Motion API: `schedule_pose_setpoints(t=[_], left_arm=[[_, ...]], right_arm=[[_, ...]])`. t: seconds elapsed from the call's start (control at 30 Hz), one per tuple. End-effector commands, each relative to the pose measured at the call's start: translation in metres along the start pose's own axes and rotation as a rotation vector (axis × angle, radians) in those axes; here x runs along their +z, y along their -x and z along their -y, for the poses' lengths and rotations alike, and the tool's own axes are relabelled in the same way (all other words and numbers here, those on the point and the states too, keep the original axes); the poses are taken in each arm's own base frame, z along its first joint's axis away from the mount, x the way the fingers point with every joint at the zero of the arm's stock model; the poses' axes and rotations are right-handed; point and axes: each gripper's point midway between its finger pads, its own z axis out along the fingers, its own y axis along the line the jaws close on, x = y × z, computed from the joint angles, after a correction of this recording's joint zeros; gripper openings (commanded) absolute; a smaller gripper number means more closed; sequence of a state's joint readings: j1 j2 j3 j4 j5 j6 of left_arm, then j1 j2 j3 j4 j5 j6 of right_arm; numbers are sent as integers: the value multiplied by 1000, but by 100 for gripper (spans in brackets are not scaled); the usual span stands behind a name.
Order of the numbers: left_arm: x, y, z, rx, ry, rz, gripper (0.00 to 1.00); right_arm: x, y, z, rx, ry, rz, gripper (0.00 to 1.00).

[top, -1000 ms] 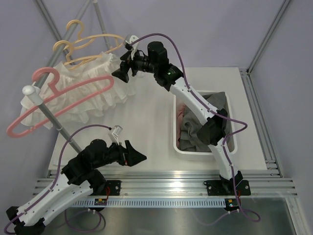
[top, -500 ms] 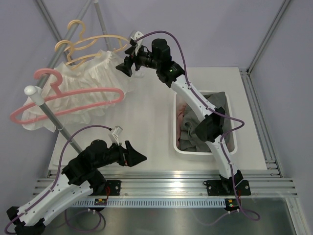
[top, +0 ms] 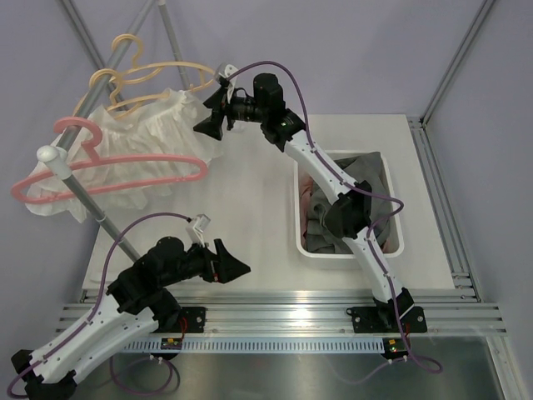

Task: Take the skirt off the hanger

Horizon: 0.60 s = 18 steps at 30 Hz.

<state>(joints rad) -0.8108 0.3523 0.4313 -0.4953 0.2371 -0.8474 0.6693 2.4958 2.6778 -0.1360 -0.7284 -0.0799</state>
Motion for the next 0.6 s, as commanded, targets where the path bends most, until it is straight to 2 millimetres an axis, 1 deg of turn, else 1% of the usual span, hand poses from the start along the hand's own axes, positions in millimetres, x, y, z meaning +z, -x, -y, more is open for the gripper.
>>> schedule_pose_setpoints(t=[0.0,0.03,0.07,0.1,0.13,0.17,0.2,0.23,0.27,0.3,0.33,0.37,0.43,0.5,0.53,0.57], left_arm=[[4,4,10,6,-46,9,99],[4,4,10,5,-48,6,99],[4,4,10,5,-48,10,99],[4,4,10,5,-48,10,99],[3,5,11,4,-50,14,99],[3,5,10,3,-50,16,99],[3,5,10,4,-51,17,99],[3,5,10,6,-50,18,99],[2,4,10,7,-52,18,99],[2,5,10,7,-51,19,99],[2,5,10,6,-52,20,99],[2,5,11,7,-56,20,99],[2,5,12,7,-58,20,99],[1,6,12,9,-58,23,99],[1,5,12,9,-58,21,99],[1,5,12,10,-58,21,99]], right_arm=[[-8,42,-35,-19,166,85,90],[-9,31,-37,5,180,61,89],[-14,47,-44,-10,186,74,88],[-17,49,-51,-5,203,70,88],[-17,33,-55,29,212,38,87],[-25,54,-63,0,217,60,87],[-28,55,-68,4,217,54,86],[-34,55,-74,20,213,40,83],[-36,64,-75,-10,209,68,83],[-40,65,-77,-9,203,72,83],[-41,48,-78,21,191,46,83],[-48,64,-80,-6,166,71,83],[-57,67,-85,-13,143,70,83],[-62,71,-82,-31,104,75,83],[-64,67,-80,-28,78,65,84],[-69,77,-81,-44,54,73,86]])
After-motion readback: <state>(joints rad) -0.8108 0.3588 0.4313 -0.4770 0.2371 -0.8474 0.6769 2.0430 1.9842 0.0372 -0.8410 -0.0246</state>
